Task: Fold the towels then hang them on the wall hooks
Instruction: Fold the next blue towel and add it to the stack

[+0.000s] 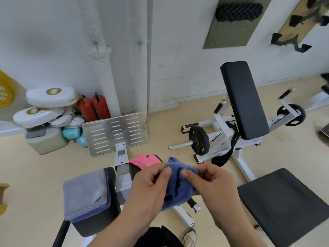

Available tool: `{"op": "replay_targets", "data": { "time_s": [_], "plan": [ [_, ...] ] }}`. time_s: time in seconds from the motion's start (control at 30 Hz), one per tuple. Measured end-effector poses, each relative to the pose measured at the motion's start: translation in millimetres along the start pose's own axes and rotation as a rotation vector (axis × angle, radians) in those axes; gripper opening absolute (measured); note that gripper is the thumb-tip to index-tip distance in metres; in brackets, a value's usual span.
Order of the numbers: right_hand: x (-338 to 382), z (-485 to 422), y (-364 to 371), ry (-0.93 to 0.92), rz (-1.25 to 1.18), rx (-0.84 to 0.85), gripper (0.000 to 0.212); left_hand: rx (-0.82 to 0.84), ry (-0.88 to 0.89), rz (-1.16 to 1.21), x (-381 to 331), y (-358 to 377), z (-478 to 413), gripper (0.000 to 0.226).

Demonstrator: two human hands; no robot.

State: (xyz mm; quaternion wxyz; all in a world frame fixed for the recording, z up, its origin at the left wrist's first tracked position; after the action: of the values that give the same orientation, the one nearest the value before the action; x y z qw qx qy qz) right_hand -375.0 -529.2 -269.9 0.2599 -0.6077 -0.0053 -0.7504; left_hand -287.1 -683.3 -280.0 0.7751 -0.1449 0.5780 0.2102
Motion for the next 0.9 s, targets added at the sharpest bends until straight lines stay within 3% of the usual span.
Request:
{"op": "replay_targets", "data": {
  "time_s": [0.1,0.3,0.47,0.6,0.8,0.9],
  "plan": [
    [0,3,16,-0.017,0.064,0.063,0.016,0.023,-0.038,0.048,15,6,6,0.036],
    [-2,12,41,-0.027,0.101,0.114,0.010,-0.098,-0.059,0.134,24,-13,11,0.032],
    [-2,14,50,0.015,0.039,0.081,0.006,-0.031,-0.063,0.143,29,-20,12,0.024],
    [-2,17,61,0.018,0.038,0.039,0.015,-0.004,-0.054,0.144,34,-30,11,0.027],
    [1,25,95,-0.011,0.159,0.128,0.033,-0.002,0.089,-0.067,30,-55,13,0.013],
    [0,28,105,0.001,0.169,0.150,0.041,-0.005,0.090,-0.059,33,-71,12,0.027]
  ]
}}
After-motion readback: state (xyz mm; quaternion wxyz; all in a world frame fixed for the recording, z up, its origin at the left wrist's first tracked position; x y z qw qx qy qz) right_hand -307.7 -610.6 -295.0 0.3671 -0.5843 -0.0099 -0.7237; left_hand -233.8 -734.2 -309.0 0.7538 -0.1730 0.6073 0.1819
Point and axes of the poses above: each hand's wrist, its own z-axis away from the middle knuckle, its own y-axis out of the palm, x = y × z, the point moved 8 cm from there along -z, towards the middle knuckle, and after that the axes turned 7 degrees about z, right-handed, at the moved point
